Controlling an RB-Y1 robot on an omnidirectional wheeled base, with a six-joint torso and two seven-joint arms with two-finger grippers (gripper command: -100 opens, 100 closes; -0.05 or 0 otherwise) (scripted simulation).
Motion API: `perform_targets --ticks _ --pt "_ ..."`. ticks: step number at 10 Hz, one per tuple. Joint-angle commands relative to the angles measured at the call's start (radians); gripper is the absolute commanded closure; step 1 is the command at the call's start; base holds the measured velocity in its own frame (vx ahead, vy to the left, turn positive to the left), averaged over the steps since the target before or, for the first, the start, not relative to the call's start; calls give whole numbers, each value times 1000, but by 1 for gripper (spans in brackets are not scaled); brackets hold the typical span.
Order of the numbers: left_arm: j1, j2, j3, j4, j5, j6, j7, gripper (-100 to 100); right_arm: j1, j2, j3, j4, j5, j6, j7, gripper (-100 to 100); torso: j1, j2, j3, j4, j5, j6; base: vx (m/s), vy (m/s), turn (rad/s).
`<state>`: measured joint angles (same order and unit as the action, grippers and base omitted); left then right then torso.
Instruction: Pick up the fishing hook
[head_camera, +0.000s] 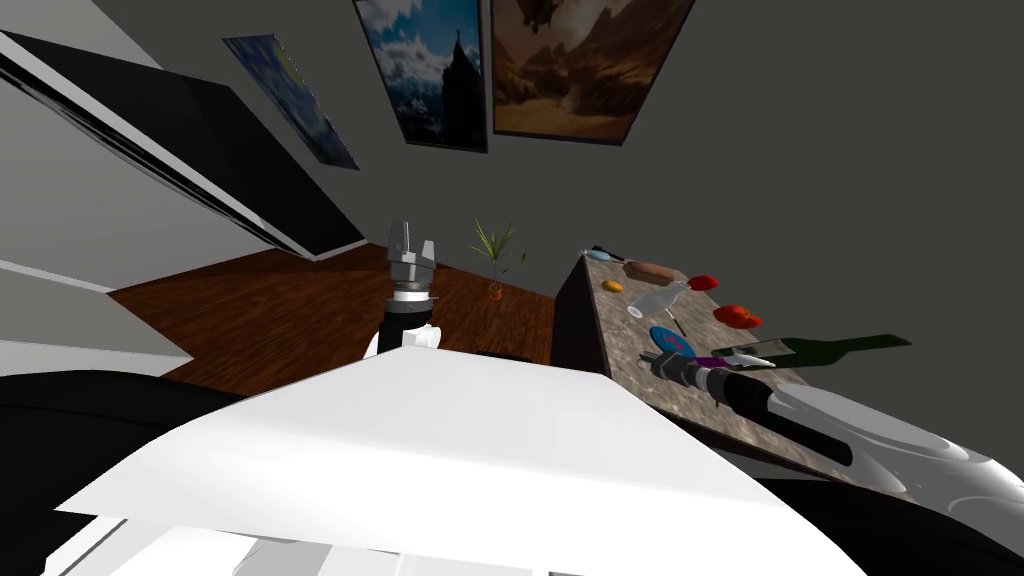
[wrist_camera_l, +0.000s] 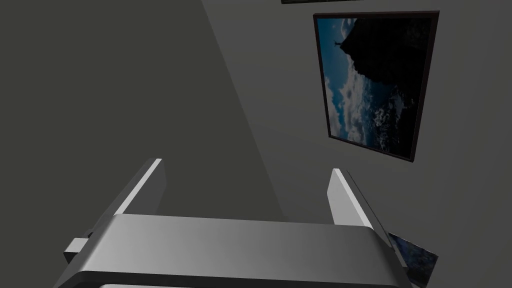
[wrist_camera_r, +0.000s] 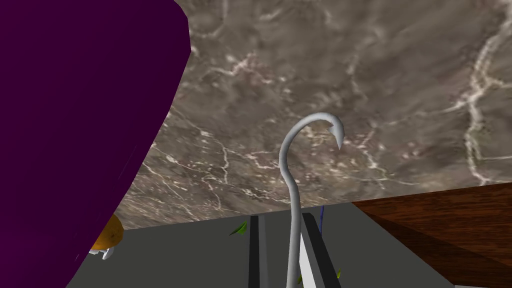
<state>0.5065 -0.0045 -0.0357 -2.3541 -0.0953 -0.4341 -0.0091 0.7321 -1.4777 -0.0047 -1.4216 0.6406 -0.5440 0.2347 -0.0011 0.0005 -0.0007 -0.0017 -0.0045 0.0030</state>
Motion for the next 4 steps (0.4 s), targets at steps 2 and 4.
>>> perform_targets --ticks 2,4 --pt "0 0 0 0 0 0 0 0 -11 3 -14 39 -1 -51 17 100 -1 0 0 0 0 0 12 27 -52" --pt "0 0 0 0 0 0 0 0 -7 1 -13 30 -1 -41 13 0 -2 0 0 0 0 -1 2 5 -6"
